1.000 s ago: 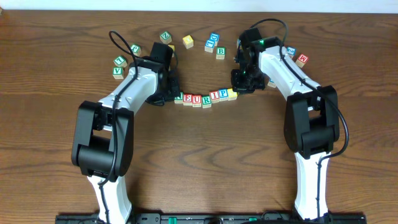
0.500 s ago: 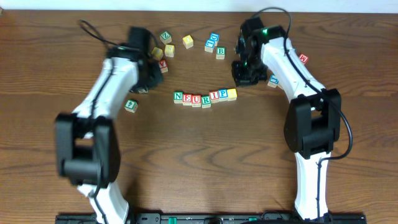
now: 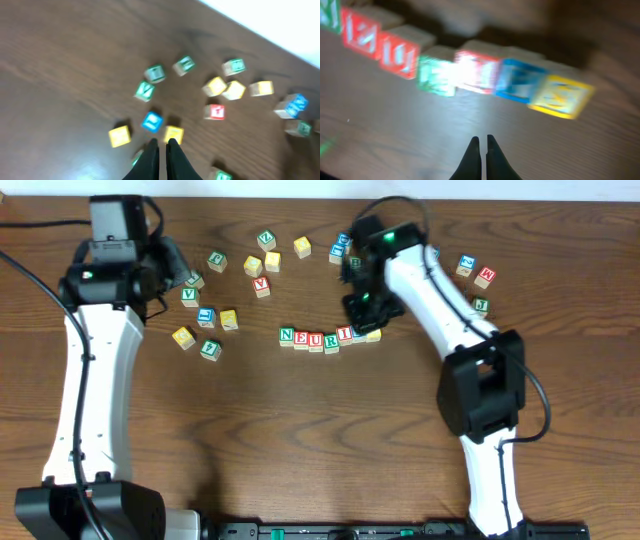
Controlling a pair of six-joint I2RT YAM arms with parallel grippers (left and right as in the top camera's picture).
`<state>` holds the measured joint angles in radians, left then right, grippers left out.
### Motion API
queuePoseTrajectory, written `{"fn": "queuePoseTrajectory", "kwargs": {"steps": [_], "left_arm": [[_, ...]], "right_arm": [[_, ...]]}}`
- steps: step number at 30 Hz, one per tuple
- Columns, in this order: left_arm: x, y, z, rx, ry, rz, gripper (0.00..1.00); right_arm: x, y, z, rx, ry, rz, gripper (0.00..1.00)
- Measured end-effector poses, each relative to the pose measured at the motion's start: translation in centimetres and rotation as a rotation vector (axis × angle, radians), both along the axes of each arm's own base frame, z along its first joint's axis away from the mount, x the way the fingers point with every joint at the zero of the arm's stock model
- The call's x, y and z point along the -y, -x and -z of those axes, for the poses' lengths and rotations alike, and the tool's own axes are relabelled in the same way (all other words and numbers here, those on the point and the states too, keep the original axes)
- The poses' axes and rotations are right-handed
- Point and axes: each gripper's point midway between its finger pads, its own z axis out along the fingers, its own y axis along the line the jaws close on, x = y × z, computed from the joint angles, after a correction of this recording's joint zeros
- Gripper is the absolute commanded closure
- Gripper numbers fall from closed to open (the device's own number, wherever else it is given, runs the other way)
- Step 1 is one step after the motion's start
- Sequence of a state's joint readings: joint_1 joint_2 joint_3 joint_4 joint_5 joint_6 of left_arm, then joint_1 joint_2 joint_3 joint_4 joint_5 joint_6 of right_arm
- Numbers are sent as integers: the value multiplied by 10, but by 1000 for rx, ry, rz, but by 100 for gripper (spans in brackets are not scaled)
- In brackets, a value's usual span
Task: Spell out NEURIPS
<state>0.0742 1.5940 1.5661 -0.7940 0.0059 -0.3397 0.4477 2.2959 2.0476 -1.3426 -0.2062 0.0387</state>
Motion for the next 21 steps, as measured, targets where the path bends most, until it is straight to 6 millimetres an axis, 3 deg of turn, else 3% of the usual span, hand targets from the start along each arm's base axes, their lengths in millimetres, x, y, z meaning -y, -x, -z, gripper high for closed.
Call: {"fn": "queuePoseTrajectory", "kwargs": {"steps": [8, 21], "left_arm": [[-10, 3, 3, -15, -4, -25, 92], [-10, 0, 13, -40, -2, -25, 92]], "right_arm": [[-23, 30, 24, -39, 15, -103, 99], [-50, 31, 44, 23, -17, -139, 99]]}}
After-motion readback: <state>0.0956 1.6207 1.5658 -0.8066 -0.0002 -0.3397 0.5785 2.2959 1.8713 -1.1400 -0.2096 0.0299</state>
